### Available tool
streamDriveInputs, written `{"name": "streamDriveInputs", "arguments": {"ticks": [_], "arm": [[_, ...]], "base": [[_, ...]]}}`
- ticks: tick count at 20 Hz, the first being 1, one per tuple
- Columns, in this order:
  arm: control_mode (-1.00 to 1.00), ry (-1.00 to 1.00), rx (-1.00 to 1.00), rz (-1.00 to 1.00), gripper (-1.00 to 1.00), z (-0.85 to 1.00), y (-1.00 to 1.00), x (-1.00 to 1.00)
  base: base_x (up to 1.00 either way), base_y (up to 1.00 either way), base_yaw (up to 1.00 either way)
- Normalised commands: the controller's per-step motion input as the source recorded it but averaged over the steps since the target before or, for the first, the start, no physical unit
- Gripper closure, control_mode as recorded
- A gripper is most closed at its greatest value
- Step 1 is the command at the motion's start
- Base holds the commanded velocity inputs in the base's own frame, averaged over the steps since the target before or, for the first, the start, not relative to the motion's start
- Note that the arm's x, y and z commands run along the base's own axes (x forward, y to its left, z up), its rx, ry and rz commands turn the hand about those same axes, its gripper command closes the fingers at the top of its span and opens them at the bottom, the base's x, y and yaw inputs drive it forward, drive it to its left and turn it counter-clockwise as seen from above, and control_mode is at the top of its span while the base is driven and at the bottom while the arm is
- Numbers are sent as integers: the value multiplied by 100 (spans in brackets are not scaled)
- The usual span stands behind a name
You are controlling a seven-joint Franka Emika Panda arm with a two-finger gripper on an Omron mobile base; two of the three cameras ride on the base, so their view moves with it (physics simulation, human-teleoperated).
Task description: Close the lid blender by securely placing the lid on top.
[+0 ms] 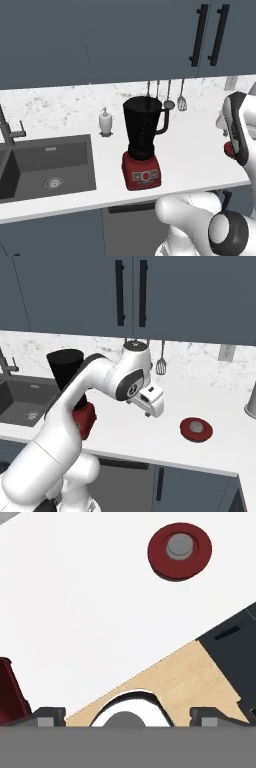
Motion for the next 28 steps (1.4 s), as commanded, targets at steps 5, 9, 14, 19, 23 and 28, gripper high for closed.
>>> {"name": "streamDriveInputs", "arguments": {"ticks": [5,9,14,19,23,28], "arm": [[-100,17,9,-20,-100,-36,-100,30],[-100,13,8,-19,-100,-30,-99,28],[-100,9,5,-12,-100,-24,-79,34],[-100,0,0,0,-100,-14,-61,30],[-100,-4,0,0,-100,-35,-14,37],[-100,-20,0,0,-100,-57,0,34]], "base": [[0,0,0],[0,0,0],[0,0,0],[0,0,0],[0,0,0],[0,0,0]]}}
